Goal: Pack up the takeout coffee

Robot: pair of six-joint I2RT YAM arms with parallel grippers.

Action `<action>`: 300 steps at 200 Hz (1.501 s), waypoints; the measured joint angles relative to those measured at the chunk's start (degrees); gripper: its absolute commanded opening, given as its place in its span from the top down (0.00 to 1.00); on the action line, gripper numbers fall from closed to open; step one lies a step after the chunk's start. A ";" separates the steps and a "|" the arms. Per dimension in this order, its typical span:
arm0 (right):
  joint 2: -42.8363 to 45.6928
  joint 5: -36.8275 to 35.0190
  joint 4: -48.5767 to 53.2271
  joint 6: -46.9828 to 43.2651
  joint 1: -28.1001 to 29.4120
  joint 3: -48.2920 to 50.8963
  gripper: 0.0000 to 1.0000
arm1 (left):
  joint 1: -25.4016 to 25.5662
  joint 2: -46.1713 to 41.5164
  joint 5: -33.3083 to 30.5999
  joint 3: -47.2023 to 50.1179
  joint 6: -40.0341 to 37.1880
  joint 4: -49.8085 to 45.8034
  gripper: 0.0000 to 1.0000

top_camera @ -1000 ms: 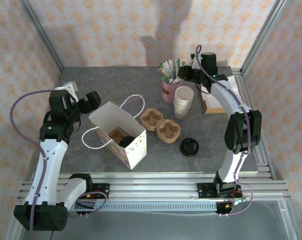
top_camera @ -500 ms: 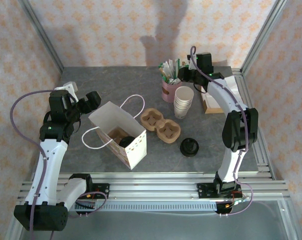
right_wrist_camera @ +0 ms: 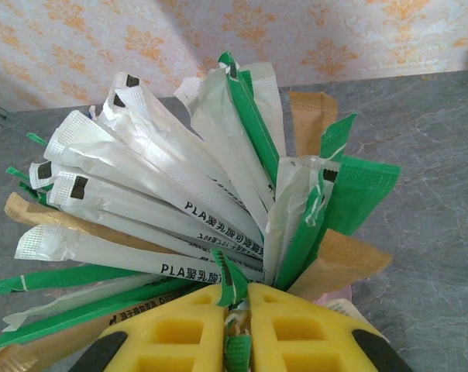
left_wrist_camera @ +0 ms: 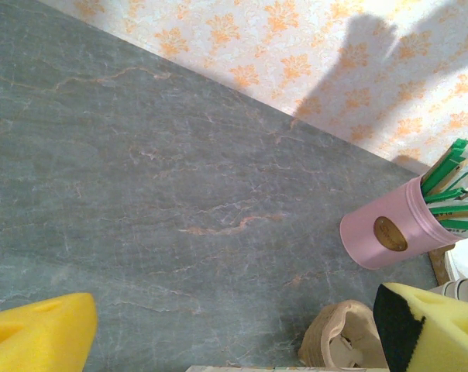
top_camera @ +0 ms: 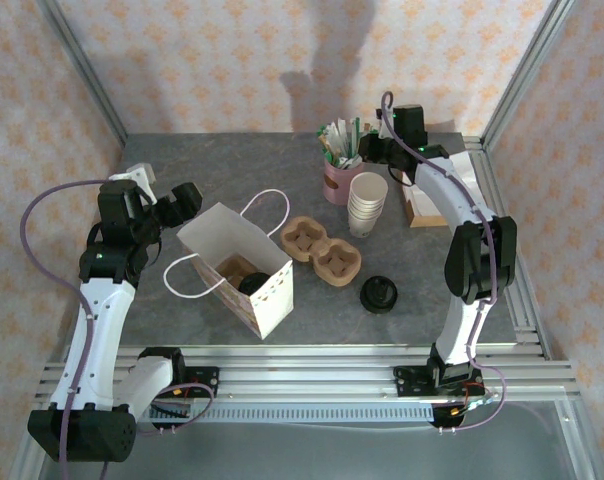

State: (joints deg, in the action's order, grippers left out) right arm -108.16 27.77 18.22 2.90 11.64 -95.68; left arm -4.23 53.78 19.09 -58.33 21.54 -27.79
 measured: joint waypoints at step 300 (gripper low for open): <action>25.55 -8.20 3.26 -1.36 0.00 -3.28 1.00 | 0.00 0.02 -0.07 0.00 0.00 0.00 0.07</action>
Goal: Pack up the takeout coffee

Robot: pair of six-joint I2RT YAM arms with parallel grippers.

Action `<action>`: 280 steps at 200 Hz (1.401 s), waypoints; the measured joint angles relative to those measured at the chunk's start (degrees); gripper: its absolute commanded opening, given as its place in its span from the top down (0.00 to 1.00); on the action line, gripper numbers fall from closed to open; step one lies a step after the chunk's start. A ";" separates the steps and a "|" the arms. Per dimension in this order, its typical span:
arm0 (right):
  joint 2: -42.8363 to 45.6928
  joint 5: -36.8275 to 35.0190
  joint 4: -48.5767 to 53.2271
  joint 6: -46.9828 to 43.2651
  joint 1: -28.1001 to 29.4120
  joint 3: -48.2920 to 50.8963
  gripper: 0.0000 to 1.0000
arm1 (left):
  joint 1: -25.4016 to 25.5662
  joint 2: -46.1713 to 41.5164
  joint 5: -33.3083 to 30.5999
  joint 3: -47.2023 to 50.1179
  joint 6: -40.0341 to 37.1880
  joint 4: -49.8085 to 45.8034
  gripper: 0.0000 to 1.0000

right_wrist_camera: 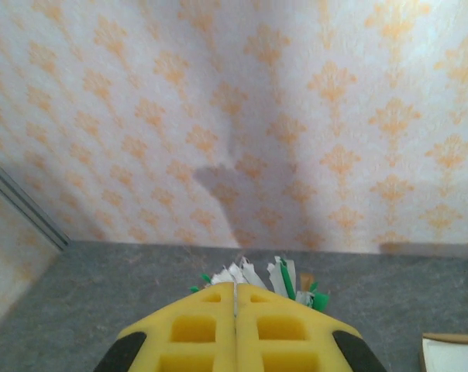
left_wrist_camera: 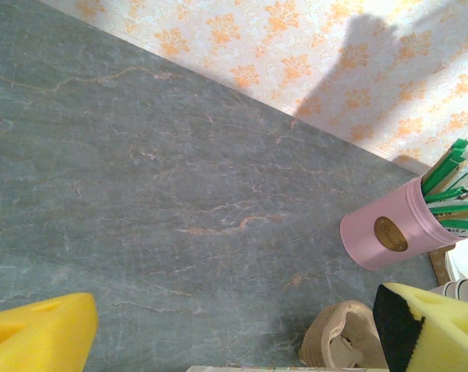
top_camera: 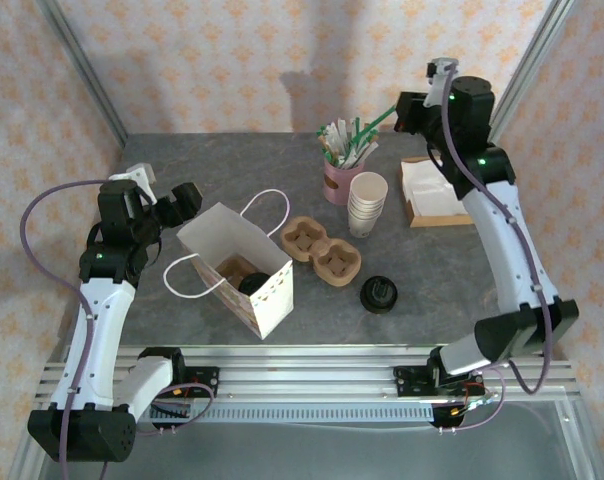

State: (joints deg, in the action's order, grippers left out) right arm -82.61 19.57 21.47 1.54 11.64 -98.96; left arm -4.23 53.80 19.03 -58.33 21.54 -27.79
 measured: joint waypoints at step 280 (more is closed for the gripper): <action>7.04 -5.33 8.76 -7.69 50.60 -1.25 1.00 | 0.00 -1.20 -6.05 0.33 -0.50 -0.07 0.06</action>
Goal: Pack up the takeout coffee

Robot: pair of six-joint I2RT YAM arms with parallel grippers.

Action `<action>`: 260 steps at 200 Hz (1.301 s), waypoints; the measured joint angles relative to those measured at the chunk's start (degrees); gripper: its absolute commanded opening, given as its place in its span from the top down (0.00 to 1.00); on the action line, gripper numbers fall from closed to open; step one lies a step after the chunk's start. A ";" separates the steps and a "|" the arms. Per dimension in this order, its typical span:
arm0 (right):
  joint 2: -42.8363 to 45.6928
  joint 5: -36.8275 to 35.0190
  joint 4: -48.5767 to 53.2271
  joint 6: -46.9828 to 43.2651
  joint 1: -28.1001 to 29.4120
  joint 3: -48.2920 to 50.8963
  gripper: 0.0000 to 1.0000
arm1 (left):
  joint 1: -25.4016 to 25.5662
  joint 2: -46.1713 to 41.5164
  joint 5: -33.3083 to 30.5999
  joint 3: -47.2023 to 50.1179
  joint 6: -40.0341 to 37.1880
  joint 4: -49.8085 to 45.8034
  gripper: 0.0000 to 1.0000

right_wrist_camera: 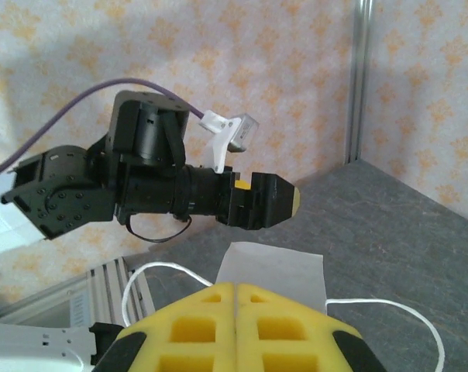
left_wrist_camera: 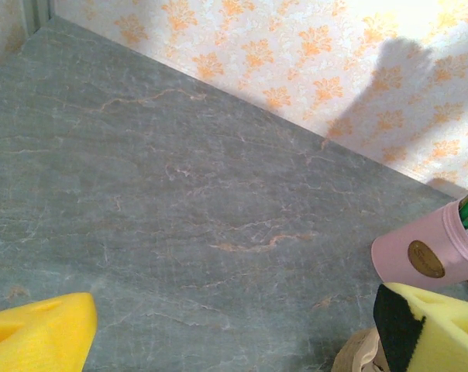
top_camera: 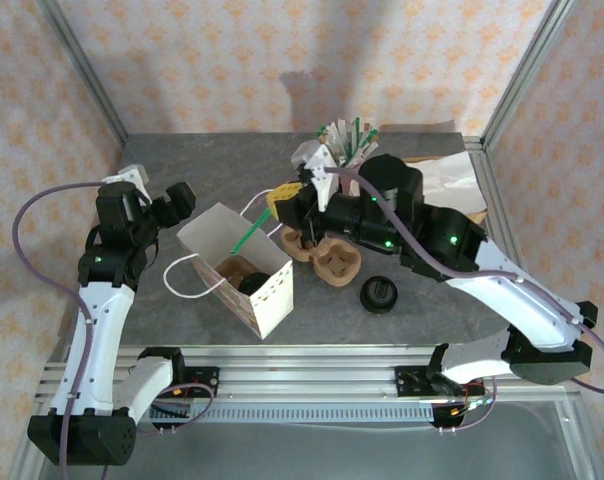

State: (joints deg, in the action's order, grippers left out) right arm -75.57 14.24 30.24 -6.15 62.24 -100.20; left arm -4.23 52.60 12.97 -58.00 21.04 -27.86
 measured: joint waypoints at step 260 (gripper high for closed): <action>-23.56 -2.03 -10.01 3.89 0.46 4.72 0.61 | -0.02 -0.52 11.76 0.04 -1.44 0.44 0.35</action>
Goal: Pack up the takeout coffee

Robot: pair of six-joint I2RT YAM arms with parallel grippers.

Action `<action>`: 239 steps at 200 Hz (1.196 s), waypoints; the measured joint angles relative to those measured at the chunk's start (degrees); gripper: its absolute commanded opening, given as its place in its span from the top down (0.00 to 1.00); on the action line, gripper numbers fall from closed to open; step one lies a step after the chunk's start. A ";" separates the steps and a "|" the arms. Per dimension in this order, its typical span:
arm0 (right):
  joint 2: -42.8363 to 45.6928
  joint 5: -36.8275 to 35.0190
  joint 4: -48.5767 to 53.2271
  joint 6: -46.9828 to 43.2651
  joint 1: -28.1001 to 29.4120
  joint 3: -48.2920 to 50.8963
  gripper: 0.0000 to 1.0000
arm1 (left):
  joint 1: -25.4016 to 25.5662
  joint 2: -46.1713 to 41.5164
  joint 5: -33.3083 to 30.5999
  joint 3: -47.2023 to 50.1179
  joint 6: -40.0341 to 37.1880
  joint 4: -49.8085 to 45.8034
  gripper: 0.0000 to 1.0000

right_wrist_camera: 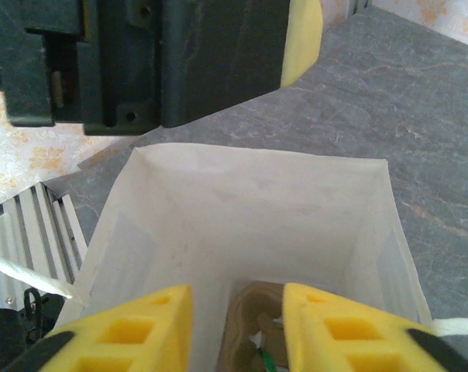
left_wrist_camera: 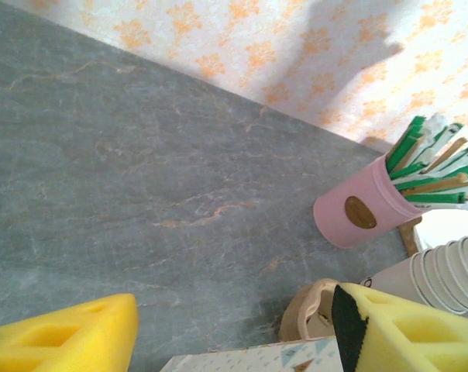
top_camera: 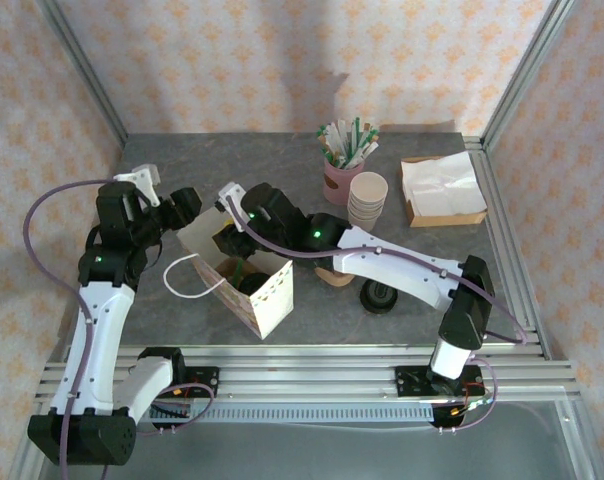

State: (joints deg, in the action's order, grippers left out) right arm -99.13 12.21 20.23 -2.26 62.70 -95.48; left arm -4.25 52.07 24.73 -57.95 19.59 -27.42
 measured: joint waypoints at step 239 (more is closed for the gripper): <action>29.55 -18.36 11.56 5.99 -35.32 11.63 0.49 | 8.85 -5.03 21.57 -1.03 -6.19 4.37 0.51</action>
State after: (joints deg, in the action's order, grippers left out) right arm -69.58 -6.15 31.79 3.73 27.38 -83.85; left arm 4.60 47.05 46.30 -58.98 13.41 -23.05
